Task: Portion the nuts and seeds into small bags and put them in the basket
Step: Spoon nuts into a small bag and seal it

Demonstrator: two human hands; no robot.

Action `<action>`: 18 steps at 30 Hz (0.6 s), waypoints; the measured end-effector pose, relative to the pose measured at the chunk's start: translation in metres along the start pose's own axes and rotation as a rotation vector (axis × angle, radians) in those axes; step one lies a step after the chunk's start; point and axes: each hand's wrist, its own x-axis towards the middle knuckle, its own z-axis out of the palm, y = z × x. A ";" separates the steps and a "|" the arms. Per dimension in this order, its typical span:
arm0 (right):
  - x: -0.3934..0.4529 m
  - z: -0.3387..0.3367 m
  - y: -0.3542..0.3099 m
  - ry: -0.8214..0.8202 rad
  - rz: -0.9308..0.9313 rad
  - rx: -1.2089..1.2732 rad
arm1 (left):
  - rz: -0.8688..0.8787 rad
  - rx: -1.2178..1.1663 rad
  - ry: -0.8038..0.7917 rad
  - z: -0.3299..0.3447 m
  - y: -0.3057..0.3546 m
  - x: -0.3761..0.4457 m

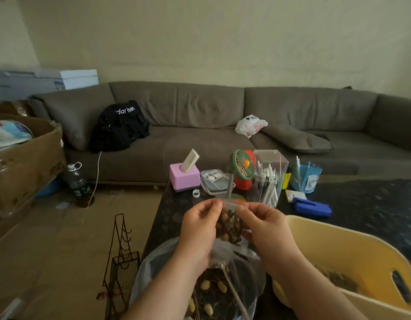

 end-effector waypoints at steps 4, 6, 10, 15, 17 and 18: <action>0.013 -0.013 -0.018 -0.016 -0.025 -0.157 | 0.032 0.209 -0.116 -0.005 0.018 0.013; 0.019 -0.017 -0.022 -0.016 -0.055 -0.229 | 0.132 0.339 -0.139 -0.010 0.019 0.013; 0.022 -0.012 -0.016 -0.028 -0.108 -0.317 | 0.175 0.262 -0.086 -0.015 0.004 0.012; 0.015 -0.004 -0.005 -0.084 -0.125 -0.294 | 0.150 0.200 -0.067 -0.020 -0.005 0.001; 0.013 -0.003 -0.002 -0.108 -0.120 -0.245 | 0.159 0.196 -0.038 -0.022 -0.005 -0.002; 0.012 -0.003 0.000 -0.124 -0.114 -0.222 | 0.162 0.192 -0.034 -0.024 -0.006 -0.004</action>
